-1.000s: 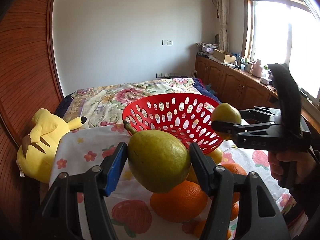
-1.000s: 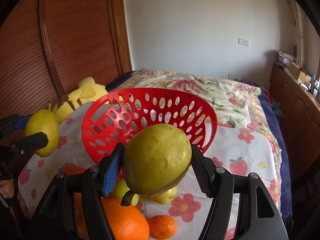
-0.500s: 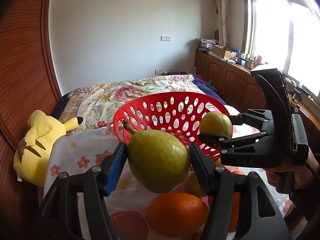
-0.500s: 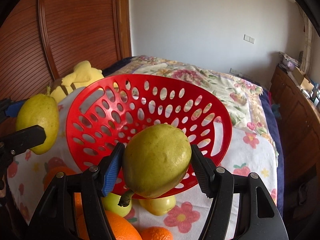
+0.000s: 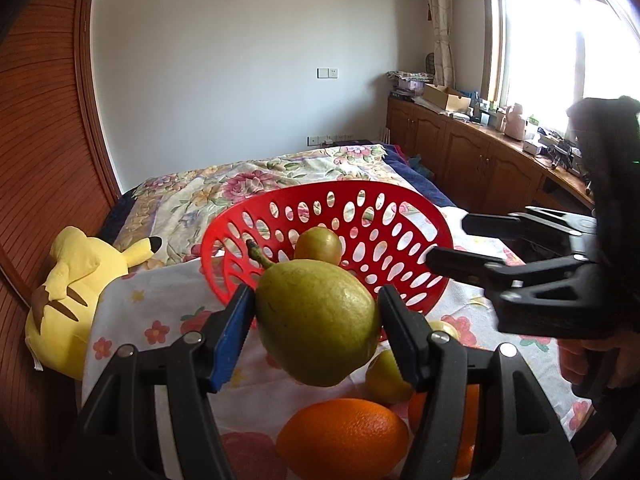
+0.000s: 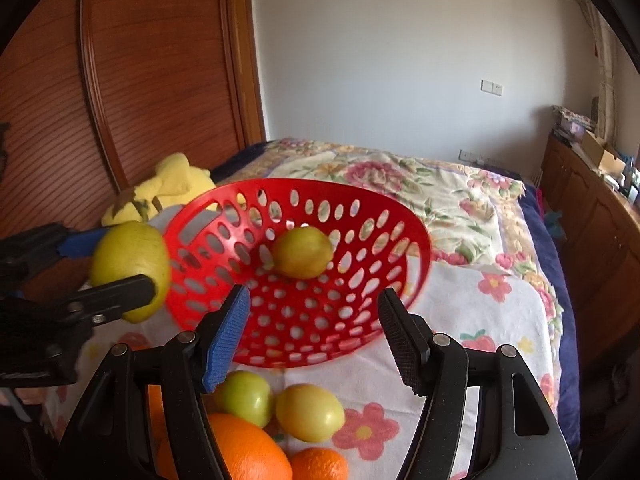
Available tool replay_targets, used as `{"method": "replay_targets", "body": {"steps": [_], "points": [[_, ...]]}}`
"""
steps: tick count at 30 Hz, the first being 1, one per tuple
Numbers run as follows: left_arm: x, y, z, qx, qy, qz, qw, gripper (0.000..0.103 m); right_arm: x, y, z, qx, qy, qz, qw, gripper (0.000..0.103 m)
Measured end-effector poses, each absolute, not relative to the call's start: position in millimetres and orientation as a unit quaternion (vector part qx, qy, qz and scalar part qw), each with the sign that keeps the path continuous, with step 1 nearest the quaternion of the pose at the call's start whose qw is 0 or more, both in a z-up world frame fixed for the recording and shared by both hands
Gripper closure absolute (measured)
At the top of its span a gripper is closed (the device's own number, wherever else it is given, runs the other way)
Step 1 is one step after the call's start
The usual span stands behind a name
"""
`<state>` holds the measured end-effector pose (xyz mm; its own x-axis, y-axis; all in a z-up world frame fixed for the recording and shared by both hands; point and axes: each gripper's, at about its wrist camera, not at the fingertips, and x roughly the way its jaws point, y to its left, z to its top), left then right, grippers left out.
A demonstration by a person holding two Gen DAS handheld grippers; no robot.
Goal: Organize fruits
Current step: 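Lower the pear into the red basket while the left tool drops the lemon in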
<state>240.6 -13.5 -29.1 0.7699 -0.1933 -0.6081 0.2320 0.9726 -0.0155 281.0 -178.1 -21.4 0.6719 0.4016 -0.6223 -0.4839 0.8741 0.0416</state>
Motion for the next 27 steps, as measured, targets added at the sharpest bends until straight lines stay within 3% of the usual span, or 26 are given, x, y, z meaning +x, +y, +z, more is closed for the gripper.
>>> {"method": "replay_targets", "body": {"steps": [27], "points": [[249.2,-35.2,-32.5,0.062,0.319,-0.116,0.939,0.039,232.0,-209.5,-34.2,-0.036,0.307,0.254,0.916,0.033]]}}
